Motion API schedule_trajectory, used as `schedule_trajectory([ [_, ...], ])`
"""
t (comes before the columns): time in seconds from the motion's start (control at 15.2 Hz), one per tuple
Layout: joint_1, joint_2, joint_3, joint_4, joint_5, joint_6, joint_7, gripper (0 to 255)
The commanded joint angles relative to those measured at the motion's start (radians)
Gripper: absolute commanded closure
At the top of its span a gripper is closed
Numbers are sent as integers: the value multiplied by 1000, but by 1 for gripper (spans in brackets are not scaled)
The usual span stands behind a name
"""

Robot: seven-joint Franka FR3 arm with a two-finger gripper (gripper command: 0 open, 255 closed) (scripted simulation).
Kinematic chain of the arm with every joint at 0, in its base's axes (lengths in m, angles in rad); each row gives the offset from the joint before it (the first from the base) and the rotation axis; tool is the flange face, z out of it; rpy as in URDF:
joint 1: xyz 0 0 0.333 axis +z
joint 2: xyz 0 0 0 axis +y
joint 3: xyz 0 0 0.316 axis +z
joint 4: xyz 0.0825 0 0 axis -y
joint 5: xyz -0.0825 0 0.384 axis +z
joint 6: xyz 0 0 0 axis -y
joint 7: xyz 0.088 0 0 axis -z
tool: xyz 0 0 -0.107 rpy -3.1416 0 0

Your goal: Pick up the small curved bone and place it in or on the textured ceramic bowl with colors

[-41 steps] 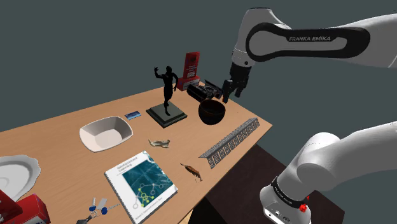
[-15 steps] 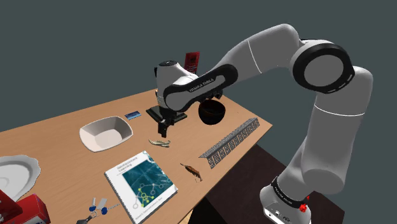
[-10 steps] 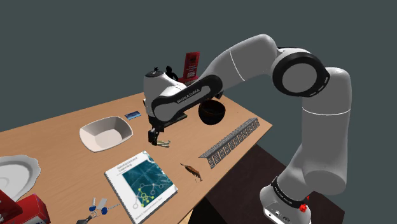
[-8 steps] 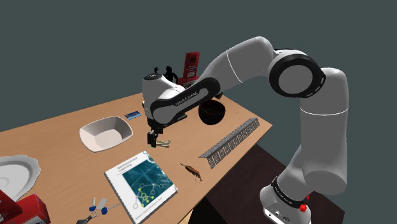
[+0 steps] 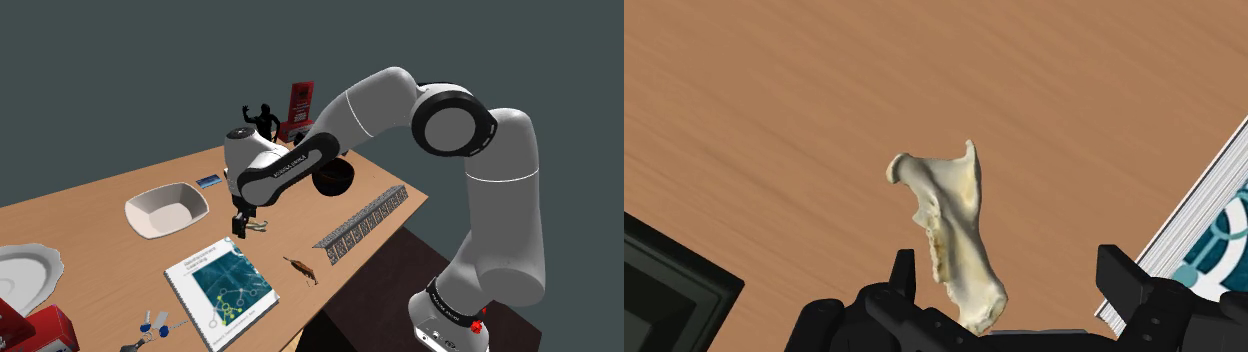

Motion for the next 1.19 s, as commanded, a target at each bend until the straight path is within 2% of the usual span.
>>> schedule_trajectory([
  [0.0, 1, 2, 0, 1, -1, 2, 1, 0],
  [0.26, 1, 2, 0, 1, 0, 1, 1, 0],
  [0.33, 1, 2, 0, 1, 0, 1, 1, 255],
  [0.92, 4, 3, 1, 8, -1, 2, 4, 255],
  [0.99, 4, 3, 1, 8, -1, 2, 4, 0],
  [1.12, -62, 5, 32, 79, 74, -162, -91, 0],
])
